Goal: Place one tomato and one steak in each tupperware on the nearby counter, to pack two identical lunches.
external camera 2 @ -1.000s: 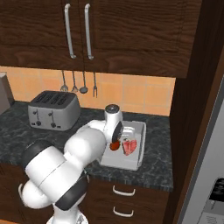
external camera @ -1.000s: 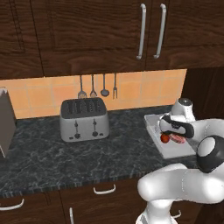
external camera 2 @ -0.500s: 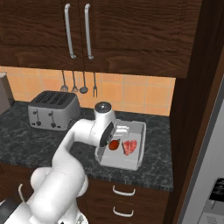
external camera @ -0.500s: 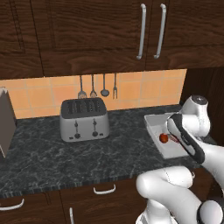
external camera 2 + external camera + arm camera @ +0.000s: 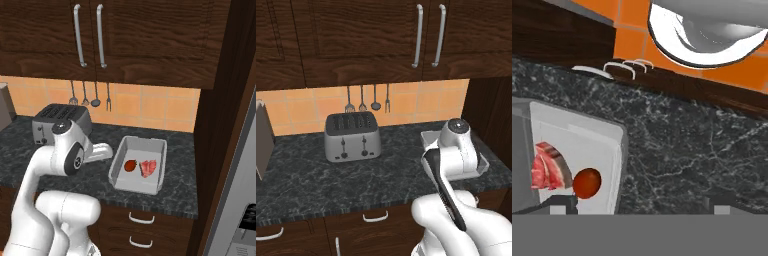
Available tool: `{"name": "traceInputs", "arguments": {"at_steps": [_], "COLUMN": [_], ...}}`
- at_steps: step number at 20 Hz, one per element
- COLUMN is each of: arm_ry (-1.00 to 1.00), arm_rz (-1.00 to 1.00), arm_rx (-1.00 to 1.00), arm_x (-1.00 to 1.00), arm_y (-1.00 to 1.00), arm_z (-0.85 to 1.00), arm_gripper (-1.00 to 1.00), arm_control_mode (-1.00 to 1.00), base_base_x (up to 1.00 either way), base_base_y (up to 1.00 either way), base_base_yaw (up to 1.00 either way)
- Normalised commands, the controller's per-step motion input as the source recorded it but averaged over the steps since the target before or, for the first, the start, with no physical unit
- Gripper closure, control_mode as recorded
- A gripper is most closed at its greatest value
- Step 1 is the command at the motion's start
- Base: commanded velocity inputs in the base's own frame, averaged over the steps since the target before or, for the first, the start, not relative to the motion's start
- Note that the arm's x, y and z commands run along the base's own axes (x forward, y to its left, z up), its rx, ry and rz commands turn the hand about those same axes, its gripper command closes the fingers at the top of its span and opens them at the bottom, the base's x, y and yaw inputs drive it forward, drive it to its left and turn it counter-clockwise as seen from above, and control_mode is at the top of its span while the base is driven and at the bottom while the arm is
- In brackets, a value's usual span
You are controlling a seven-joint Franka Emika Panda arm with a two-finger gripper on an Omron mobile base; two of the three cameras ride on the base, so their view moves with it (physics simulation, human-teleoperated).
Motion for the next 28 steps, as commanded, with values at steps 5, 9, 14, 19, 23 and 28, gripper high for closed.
{"name": "traceInputs", "arguments": {"at_steps": [5, 9, 14, 19, 23, 28], "arm_ry": [-0.05, -0.15, -0.06, 0.00, 0.00, 0.00], "arm_rz": [-0.10, 0.00, 0.00, 0.00, 0.00, 0.00], "arm_rx": [0.12, 0.05, 0.00, 0.00, 0.00, 0.00], "arm_x": [-0.49, -0.66, -0.29, 0.00, 0.00, 0.00], "arm_y": [0.46, -0.01, -0.07, 0.00, 0.00, 0.00], "arm_z": [0.31, 0.04, -0.02, 0.00, 0.00, 0.00], "arm_gripper": [-1.00, -1.00, -1.00, -1.00, -1.00, -1.00], "arm_control_mode": [-1.00, -1.00, 1.00, 1.00, 1.00, 1.00], "base_base_x": [0.00, 0.00, -0.60, -1.00, -0.61, -0.01], "base_base_y": [0.00, 0.00, -0.18, -0.76, -1.00, -1.00], "base_base_yaw": [0.00, 0.00, 0.00, -0.02, -0.12, -0.11]}}
